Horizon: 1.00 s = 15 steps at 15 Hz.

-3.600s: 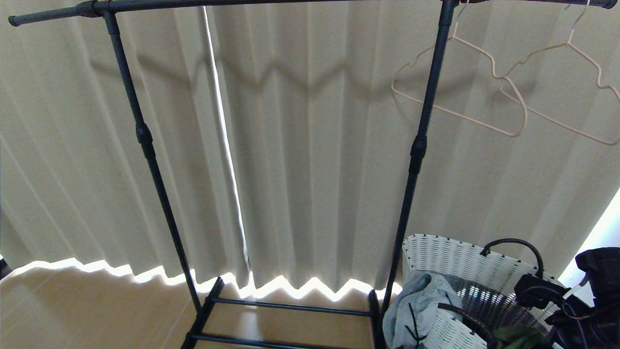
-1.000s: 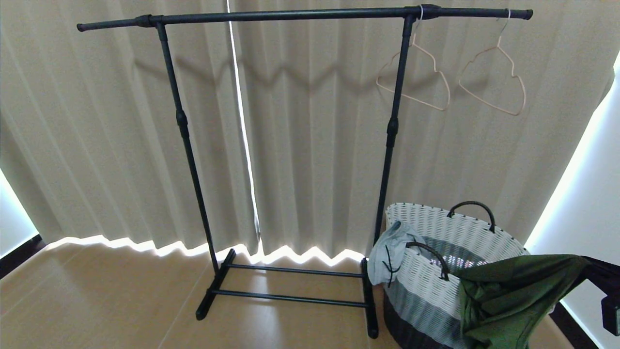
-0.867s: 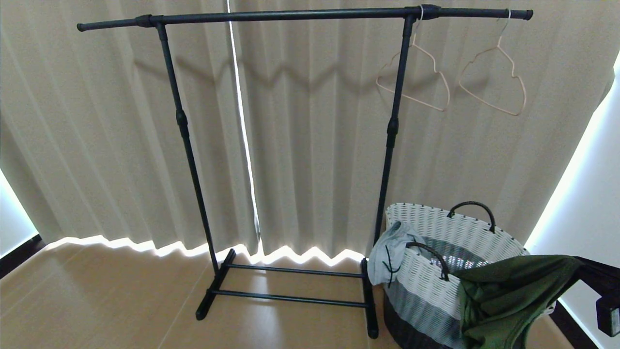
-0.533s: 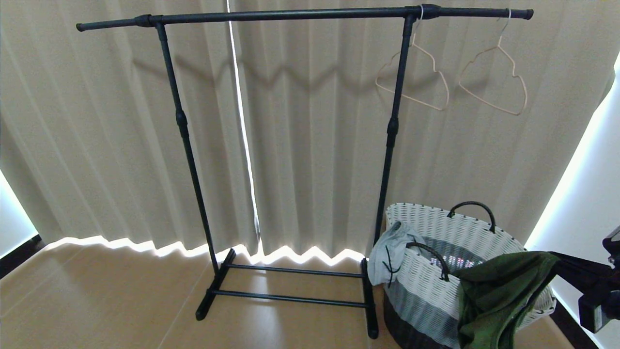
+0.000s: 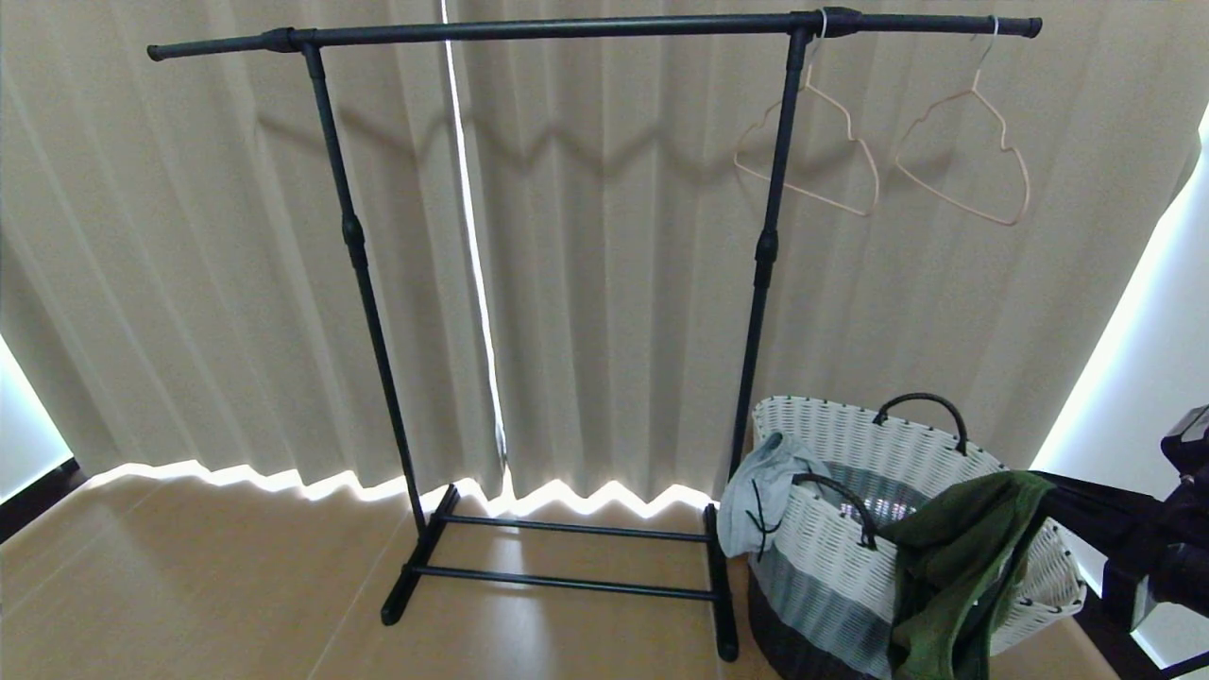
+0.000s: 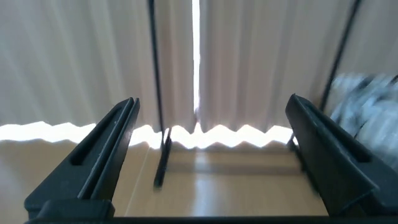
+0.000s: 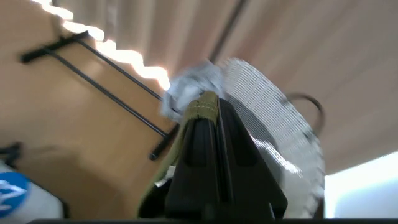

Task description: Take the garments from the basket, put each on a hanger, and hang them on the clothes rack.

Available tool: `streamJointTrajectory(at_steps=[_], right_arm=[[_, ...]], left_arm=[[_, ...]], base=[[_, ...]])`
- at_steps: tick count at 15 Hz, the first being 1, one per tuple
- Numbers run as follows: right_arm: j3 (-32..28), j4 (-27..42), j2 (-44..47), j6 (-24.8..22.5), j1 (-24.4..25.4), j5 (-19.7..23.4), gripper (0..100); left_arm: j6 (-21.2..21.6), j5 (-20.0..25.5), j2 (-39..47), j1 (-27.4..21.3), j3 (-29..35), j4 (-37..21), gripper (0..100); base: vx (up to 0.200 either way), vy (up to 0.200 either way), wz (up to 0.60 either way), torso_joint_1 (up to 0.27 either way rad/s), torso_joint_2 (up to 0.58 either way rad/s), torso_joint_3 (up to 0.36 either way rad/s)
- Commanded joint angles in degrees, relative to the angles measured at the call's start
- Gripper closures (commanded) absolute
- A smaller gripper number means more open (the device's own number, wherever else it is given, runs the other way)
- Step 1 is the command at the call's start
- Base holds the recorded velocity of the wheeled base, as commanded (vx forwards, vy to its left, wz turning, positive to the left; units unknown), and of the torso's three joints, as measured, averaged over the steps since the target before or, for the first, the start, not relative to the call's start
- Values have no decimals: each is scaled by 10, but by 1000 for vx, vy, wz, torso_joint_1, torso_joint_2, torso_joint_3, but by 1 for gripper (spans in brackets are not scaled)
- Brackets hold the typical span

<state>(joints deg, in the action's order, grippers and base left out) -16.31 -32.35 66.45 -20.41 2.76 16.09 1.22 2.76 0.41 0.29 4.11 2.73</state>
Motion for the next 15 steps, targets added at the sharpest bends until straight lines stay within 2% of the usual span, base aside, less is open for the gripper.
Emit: streamJointTrajectory(at_steps=[1,3,6,9,10,11,15], right_arm=[[-14,0,7,5,25,0,100],[-34,0,16,27,46,0,100],[-70,0,25,84,92,0,100],[-108,0,35,108,136,0,100],[-124,0,43,119,155,0,100],[-136,-1,51,126,161,0,100],[-188,-1,76,170,182,1,100]], left_arm=[[1,8,23,-12,51,-4,0],[1,8,117,-62,114,-1,0],[-4,7,288,-149,198,12,0],[-11,7,434,-207,238,98,0],[-10,2,510,-241,253,157,0],[-10,1,553,-255,268,179,0],[-14,0,663,-344,327,191,0]], base=[[0,0,0,0,0,0],[0,0,0,0,0,0],[0,0,0,0,0,0],[0,0,0,0,0,0],[0,0,0,0,0,0],[0,0,0,0,0,0],[0,0,0,0,0,0]])
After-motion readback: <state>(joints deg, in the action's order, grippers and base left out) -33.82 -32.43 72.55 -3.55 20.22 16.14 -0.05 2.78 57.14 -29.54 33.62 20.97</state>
